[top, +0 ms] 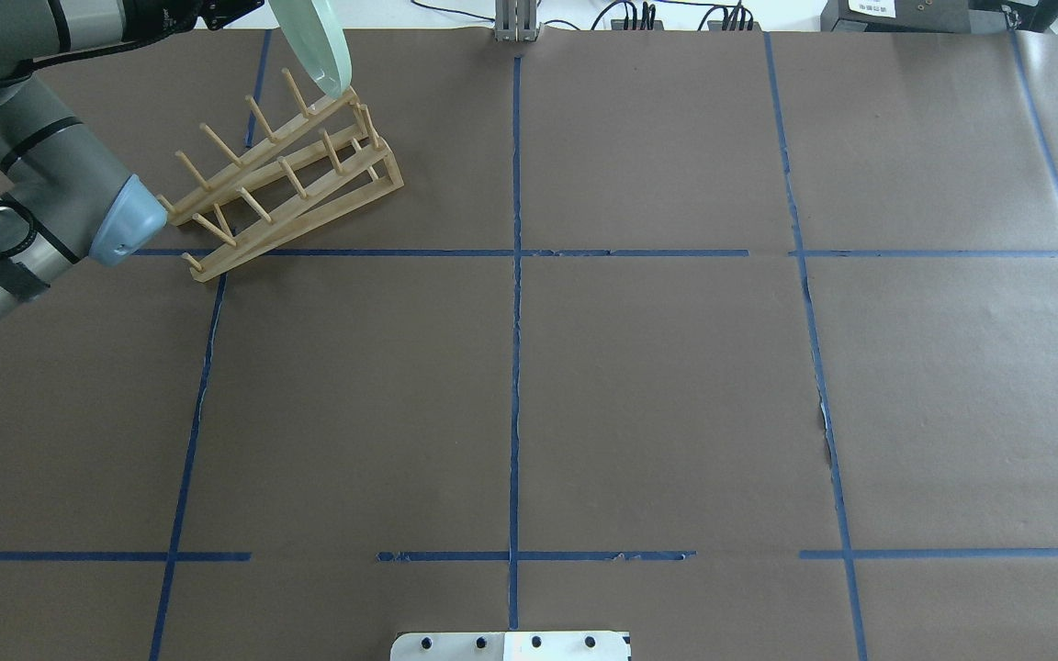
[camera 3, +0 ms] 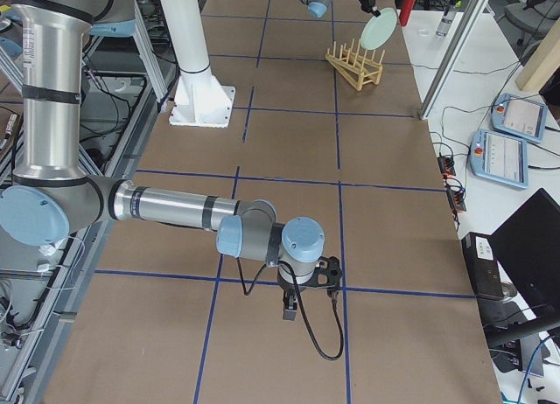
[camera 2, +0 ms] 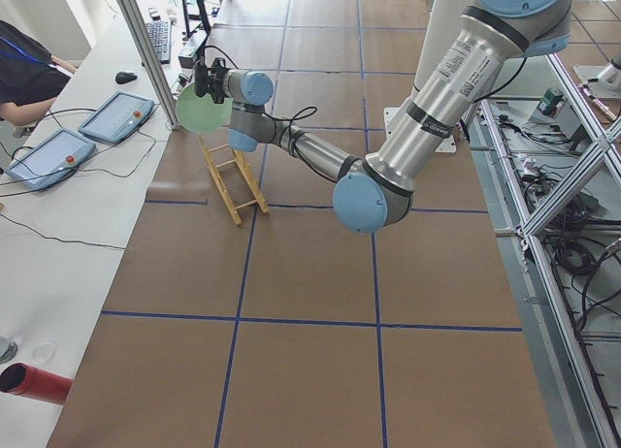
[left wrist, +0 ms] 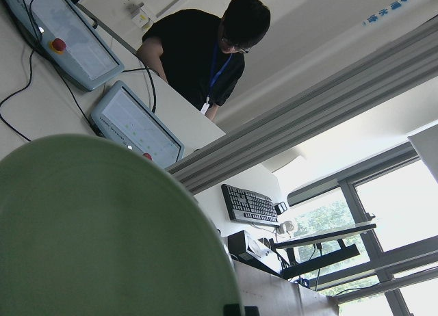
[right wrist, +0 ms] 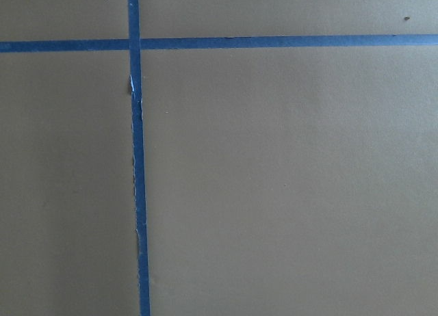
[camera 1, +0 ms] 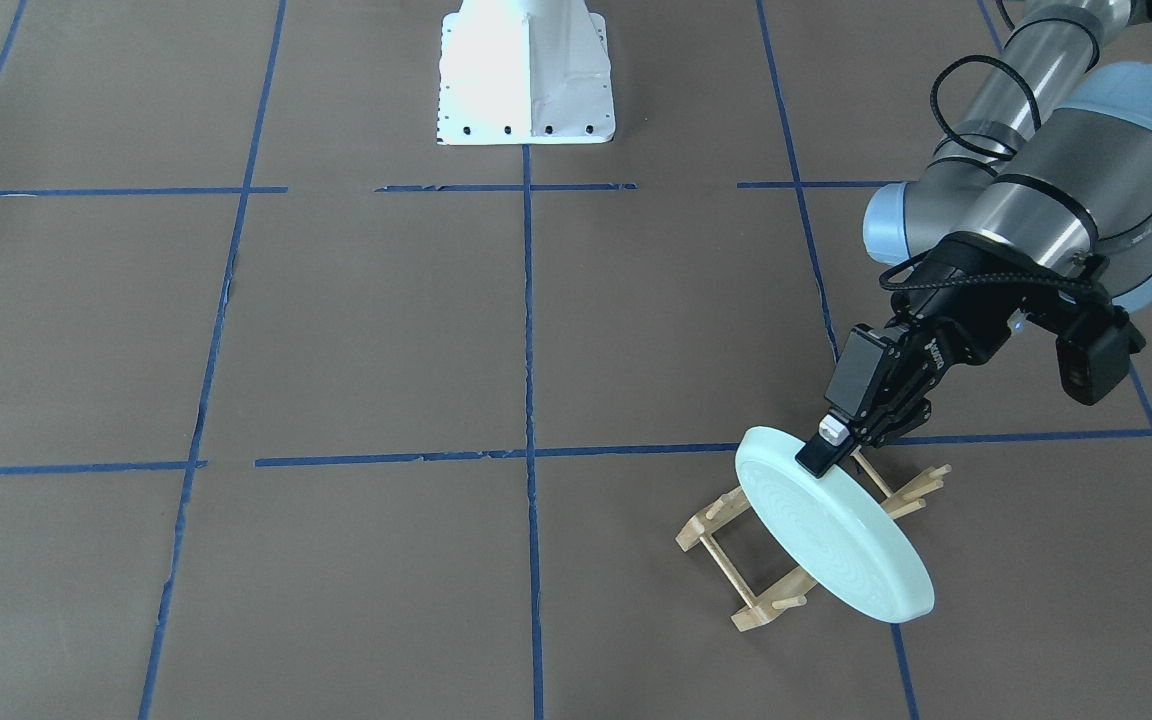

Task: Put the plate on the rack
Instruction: 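Lower the upright plate with the left gripper into the rack slots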

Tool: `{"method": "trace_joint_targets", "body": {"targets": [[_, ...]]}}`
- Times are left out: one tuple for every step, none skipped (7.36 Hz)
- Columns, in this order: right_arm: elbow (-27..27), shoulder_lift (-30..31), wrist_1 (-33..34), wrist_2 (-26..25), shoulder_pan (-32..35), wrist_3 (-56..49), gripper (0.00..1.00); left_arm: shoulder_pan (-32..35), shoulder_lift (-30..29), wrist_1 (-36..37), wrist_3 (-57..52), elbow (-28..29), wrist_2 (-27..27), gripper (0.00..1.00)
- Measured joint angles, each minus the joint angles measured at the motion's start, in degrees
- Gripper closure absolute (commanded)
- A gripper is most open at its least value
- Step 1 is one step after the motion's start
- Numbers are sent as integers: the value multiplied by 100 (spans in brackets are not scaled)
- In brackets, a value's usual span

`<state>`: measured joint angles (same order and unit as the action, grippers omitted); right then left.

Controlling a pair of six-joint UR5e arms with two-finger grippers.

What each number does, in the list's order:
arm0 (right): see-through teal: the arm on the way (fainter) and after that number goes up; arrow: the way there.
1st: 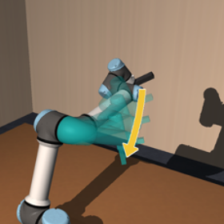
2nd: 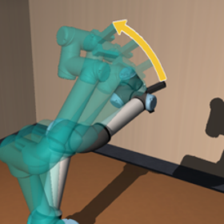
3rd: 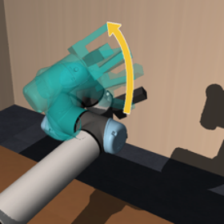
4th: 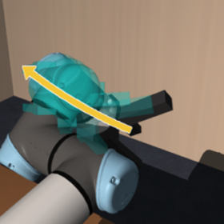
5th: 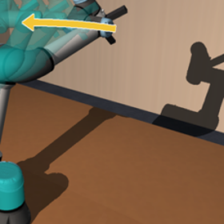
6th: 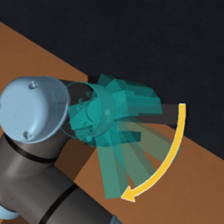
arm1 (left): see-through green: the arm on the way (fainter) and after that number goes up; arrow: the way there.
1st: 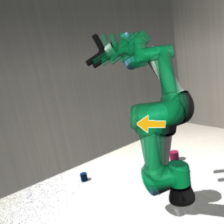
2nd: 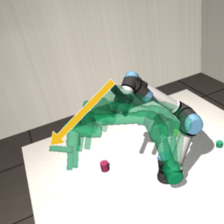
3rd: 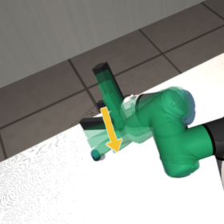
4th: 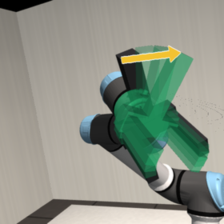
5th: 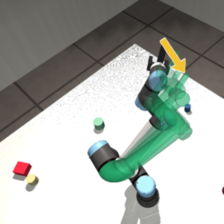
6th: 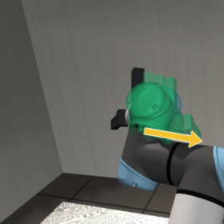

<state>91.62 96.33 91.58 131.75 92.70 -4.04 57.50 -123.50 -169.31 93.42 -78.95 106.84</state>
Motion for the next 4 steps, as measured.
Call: {"method": "trace_joint_targets", "body": {"targets": [[-1,0,0,0,-1,0,0,-71,80,-28,-37,1,-2,100],[-2,0,0,0,1,0,0,-168,139,-46,-57,11,-8,100],[-3,0,0,0,0,0,0,-241,171,-51,-65,25,-18,100],[-1,0,0,0,-2,0,0,-303,198,-51,-68,39,-28,100]]}}
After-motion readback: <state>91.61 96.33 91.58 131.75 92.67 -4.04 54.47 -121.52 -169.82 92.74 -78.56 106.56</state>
